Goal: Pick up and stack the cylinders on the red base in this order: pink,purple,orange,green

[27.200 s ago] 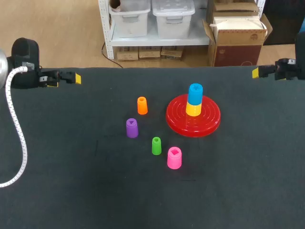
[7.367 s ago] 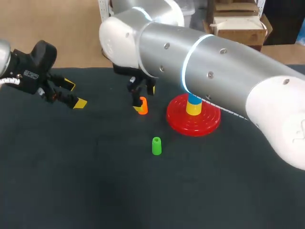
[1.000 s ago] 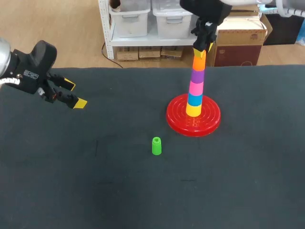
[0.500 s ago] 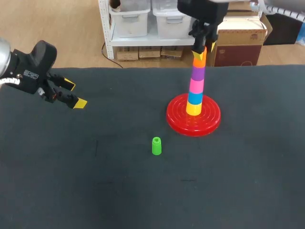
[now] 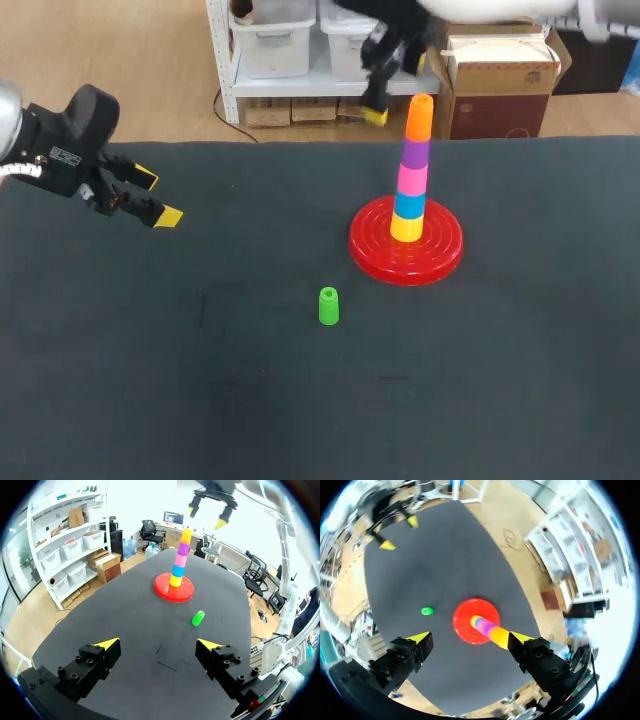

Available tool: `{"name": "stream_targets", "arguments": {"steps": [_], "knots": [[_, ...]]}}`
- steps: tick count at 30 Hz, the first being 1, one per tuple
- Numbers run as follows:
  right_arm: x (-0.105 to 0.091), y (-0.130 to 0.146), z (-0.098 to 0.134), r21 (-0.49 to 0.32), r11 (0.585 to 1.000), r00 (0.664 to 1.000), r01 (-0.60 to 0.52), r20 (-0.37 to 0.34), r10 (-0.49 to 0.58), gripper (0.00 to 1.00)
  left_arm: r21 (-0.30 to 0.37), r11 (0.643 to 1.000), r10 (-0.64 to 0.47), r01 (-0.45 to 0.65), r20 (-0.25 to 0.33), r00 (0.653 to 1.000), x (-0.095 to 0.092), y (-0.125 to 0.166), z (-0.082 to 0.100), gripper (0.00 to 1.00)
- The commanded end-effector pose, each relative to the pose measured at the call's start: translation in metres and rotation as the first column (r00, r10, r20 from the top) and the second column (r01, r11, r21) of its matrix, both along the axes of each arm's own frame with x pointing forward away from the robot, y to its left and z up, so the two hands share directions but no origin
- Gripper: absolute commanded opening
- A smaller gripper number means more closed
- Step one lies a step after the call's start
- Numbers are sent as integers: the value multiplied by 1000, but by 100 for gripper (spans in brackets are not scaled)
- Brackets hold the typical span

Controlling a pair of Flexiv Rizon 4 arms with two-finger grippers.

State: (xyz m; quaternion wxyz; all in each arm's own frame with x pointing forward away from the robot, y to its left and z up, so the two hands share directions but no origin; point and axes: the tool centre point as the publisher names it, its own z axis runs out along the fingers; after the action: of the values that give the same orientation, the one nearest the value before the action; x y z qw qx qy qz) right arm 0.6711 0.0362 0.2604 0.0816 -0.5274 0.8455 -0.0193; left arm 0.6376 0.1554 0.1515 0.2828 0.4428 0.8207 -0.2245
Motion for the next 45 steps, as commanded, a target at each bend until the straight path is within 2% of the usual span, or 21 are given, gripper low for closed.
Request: {"name": "stream_targets", "arguments": {"steps": [1, 4, 10, 12, 16, 24, 37, 42, 45], "knots": [[-33, 22, -41, 66, 992, 992, -106, 74, 101, 100, 4, 1000, -2, 2, -4, 1000, 2, 0, 0, 100], [-52, 37, -71, 71, 985, 987, -160, 8, 160, 100, 4, 1000, -2, 2, -4, 1000, 2, 0, 0, 100], [-97, 56, -134, 49, 966, 957, -253, -135, 257, 100, 4, 1000, -2, 2, -4, 1000, 2, 0, 0, 100], [-107, 58, -150, 39, 964, 946, -263, -184, 266, 100, 4, 1000, -2, 2, -4, 1000, 2, 0, 0, 100], [-118, 58, -176, 0, 962, 935, -272, -238, 264, 100, 4, 1000, -2, 2, -4, 1000, 2, 0, 0, 100], [-108, 62, -209, -20, 967, 938, -254, -247, 241, 100, 4, 1000, -2, 2, -4, 1000, 2, 0, 0, 100], [-92, 68, -226, -51, 968, 938, -244, -267, 222, 100, 4, 1000, -2, 2, -4, 1000, 2, 0, 0, 100], [-89, 69, -226, -52, 970, 938, -238, -270, 216, 72, 4, 1000, -2, 2, -4, 1000, 2, 0, 0, 100], [-88, 68, -227, -53, 971, 939, -232, -273, 209, 62, 4, 1000, -2, 2, -4, 1000, 2, 0, 0, 100]]}}
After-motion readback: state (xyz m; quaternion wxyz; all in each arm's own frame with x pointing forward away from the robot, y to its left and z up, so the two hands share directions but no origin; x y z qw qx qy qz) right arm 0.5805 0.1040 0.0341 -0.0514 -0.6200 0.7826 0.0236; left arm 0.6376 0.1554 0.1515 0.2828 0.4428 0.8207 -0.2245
